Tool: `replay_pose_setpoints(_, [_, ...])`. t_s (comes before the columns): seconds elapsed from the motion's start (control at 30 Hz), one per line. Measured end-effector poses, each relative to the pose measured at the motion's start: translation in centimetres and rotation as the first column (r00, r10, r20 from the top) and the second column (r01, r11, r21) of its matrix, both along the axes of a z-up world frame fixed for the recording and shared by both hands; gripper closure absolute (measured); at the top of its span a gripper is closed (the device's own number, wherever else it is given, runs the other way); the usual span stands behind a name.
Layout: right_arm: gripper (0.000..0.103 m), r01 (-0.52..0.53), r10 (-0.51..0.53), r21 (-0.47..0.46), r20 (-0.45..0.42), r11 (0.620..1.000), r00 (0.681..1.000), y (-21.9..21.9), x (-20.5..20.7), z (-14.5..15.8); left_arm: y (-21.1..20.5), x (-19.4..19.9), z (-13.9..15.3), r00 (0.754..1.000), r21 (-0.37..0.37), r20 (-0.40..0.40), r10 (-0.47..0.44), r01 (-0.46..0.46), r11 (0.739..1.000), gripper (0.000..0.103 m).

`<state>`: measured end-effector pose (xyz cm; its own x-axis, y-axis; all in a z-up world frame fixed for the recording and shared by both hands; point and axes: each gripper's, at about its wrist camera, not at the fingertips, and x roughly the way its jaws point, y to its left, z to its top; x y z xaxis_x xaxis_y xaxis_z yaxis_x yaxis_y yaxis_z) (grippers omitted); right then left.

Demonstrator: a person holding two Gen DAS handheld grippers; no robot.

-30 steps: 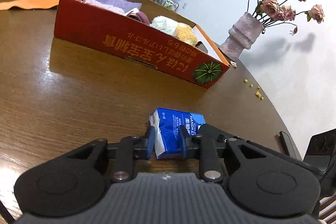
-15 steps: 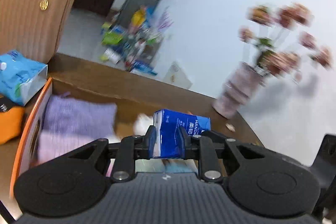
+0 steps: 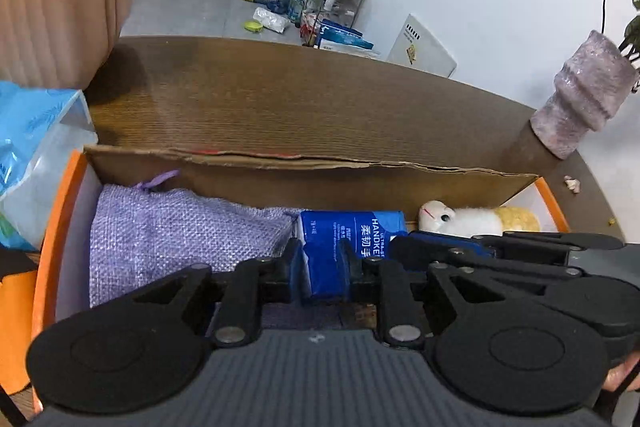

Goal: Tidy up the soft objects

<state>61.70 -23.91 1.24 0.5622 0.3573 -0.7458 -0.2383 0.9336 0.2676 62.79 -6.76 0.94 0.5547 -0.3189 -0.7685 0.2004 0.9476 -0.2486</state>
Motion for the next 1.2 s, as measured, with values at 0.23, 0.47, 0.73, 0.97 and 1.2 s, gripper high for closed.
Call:
replay_pose_setpoints(0.23, [0.084,0.015,-0.015,-0.002,0.041,1.000,0.999,-0.1,-2.3,2.5,1.2,-2.5,2.4,0.997,-0.043,0.070,-0.016,0.019,0.999,0.057])
replay_pose_setpoints(0.47, [0.065,0.015,0.002,-0.084,0.198,0.996,0.980,-3.0,-8.9,10.7,4.1,-9.8,9.4,0.975,0.034,0.223,0.006,-0.014,0.999,0.056])
replay_pose_setpoints(0.73, [0.047,0.058,-0.024,-0.128,0.250,0.990,0.968,-6.6,-16.5,11.8,6.8,-17.9,11.4,0.943,0.109,0.324,0.073,-0.114,0.987,0.029])
replay_pose_setpoints(0.97, [0.006,0.215,-0.111,-0.098,0.615,0.972,0.781,-5.5,-24.7,9.1,6.6,-24.7,9.9,0.767,0.045,0.617,0.179,-0.262,0.964,0.007])
replay_pose_setpoints(1.2, [0.006,0.226,-0.129,-0.071,0.641,0.972,0.756,-4.9,-28.3,6.9,5.8,-28.4,7.8,0.772,0.091,0.625,0.119,-0.223,0.971,0.006])
